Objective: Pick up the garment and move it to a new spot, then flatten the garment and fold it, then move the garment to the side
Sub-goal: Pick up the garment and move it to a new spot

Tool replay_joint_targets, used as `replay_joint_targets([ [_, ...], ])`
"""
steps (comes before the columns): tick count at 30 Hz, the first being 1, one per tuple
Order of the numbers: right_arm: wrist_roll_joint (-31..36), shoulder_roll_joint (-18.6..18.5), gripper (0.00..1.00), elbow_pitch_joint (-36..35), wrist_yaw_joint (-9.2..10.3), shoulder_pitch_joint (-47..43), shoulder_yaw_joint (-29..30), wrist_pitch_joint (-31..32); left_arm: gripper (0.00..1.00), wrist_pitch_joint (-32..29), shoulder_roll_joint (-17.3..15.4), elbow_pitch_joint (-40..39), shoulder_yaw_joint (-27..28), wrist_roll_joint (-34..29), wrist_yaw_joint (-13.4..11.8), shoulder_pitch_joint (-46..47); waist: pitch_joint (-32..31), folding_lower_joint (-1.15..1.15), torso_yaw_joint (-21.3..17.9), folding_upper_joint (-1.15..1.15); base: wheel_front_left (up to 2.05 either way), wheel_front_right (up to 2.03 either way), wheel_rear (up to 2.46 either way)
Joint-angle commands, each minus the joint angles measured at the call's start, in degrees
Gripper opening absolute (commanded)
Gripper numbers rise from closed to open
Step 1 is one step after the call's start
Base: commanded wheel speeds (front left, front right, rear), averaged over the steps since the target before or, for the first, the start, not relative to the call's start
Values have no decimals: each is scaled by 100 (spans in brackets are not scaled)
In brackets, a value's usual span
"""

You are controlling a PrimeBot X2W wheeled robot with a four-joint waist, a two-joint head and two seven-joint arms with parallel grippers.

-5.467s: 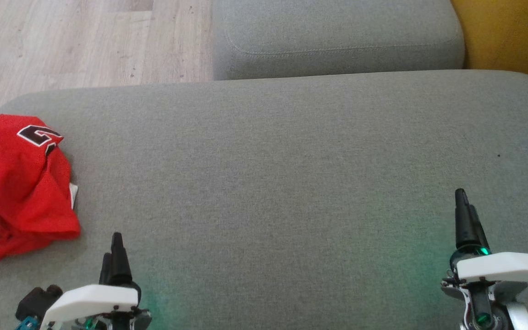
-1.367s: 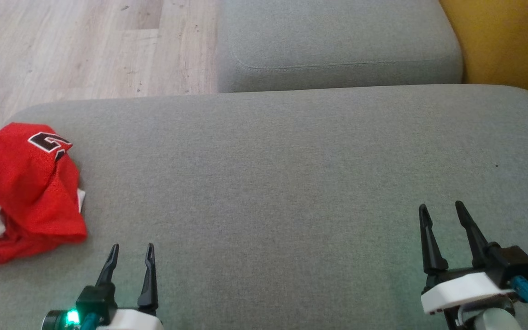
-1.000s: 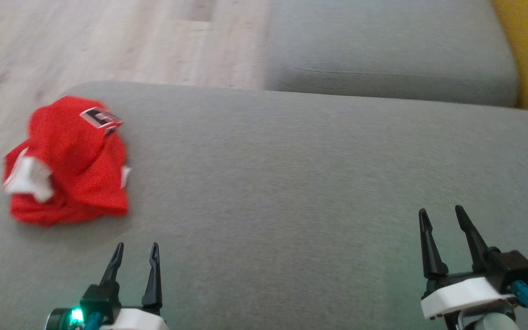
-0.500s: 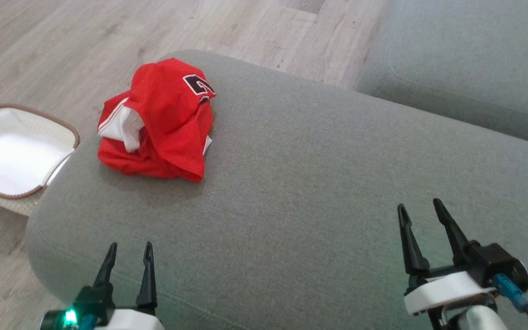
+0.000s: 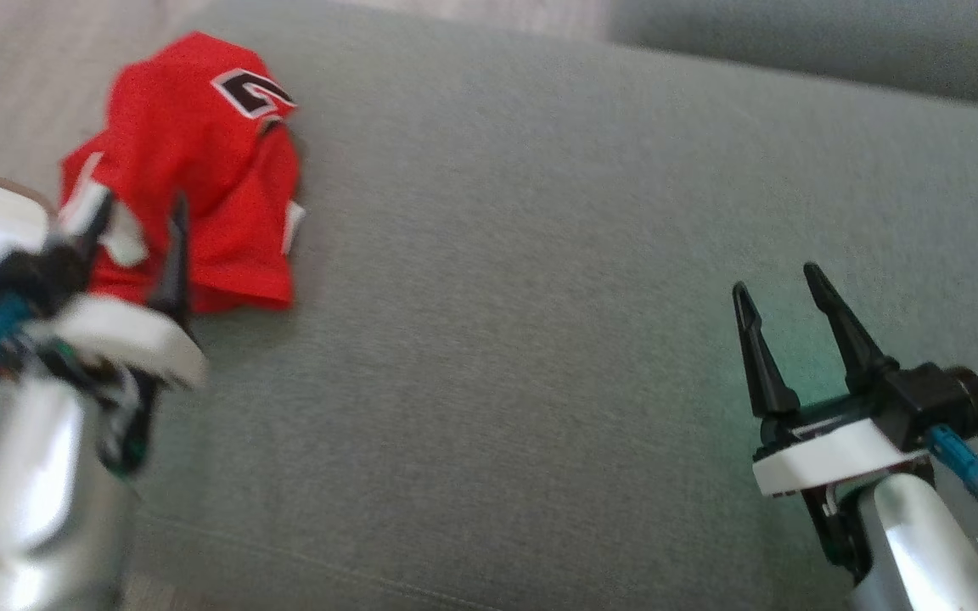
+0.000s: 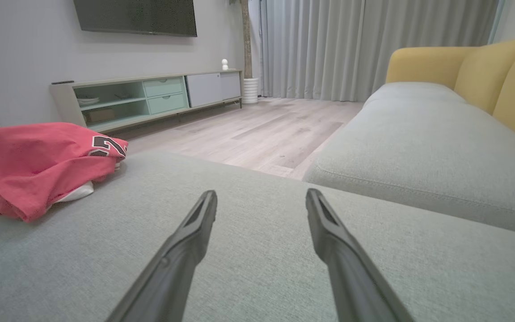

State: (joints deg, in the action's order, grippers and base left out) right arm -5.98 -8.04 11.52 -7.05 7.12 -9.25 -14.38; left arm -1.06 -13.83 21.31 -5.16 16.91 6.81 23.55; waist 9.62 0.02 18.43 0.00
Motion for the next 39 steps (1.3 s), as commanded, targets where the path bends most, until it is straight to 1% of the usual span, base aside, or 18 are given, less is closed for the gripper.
replay_joint_targets([
  [1,-1,-75,100,-195,-44,161,-168,-62,100,-201,-346,-51,254,98,33,440,514,-2,-469,0,0,0,0],
  [6,-24,-121,100,-232,-44,340,-286,-62,100,-910,-894,529,347,524,58,1352,825,-2,-819,0,0,0,0],
  [8,-28,-135,100,-251,-44,364,-291,-62,100,-1120,-1123,816,342,524,60,1597,896,-2,-924,0,0,0,0],
  [10,-42,-150,100,-274,-44,373,-300,-62,100,-1260,-1322,1120,352,446,6,1785,939,-2,-1015,0,0,0,0],
  [13,-50,-191,100,-297,-44,374,-316,-62,100,-1384,-1565,1569,360,261,-234,2001,984,-2,-1116,0,0,0,0],
  [16,-54,-211,100,-311,-44,371,-317,-62,100,-1519,-1734,1949,359,97,-529,2162,990,-2,-1183,0,0,0,0],
  [17,-55,-212,100,-316,-44,365,-318,-62,100,-1554,-1784,2042,334,47,-573,2209,987,-2,-1196,0,0,0,0],
  [19,-57,-210,100,-326,-44,348,-324,-62,100,-1634,-1819,2209,307,26,-600,2286,976,-2,-1217,0,0,0,0],
  [22,-66,-201,100,-314,-44,307,-325,-62,100,-1805,-1800,2410,206,4,-566,2327,938,-2,-1218,0,0,0,0],
  [23,-70,-198,100,-306,-44,298,-325,-62,91,-1879,-1775,2471,159,5,-525,2321,932,-2,-1212,0,0,0,0],
  [24,-72,-193,100,-299,-44,292,-327,-62,48,-1947,-1726,2534,141,46,-477,2316,924,-2,-1203,0,0,0,0],
  [26,-75,-183,100,-279,-44,290,-343,-62,0,-2045,-1642,2620,102,105,-408,2298,896,-2,-1190,0,0,0,0],
  [29,-87,-177,100,-245,-44,303,-382,-62,0,-2032,-1630,2644,50,123,-345,2319,831,-2,-1171,0,0,0,0],
  [34,-120,-172,100,-205,-44,284,-407,-62,0,-1984,-1701,2524,27,163,-259,2452,671,-2,-1163,0,0,0,0],
  [36,-137,-147,100,-191,-44,259,-402,-62,0,-1955,-1726,2402,70,265,-196,2570,575,-2,-1165,0,0,0,0],
  [39,-180,-73,100,-179,-44,197,-390,-62,0,-1958,-1648,2113,179,563,-91,2745,406,-2,-1179,0,0,0,0],
])
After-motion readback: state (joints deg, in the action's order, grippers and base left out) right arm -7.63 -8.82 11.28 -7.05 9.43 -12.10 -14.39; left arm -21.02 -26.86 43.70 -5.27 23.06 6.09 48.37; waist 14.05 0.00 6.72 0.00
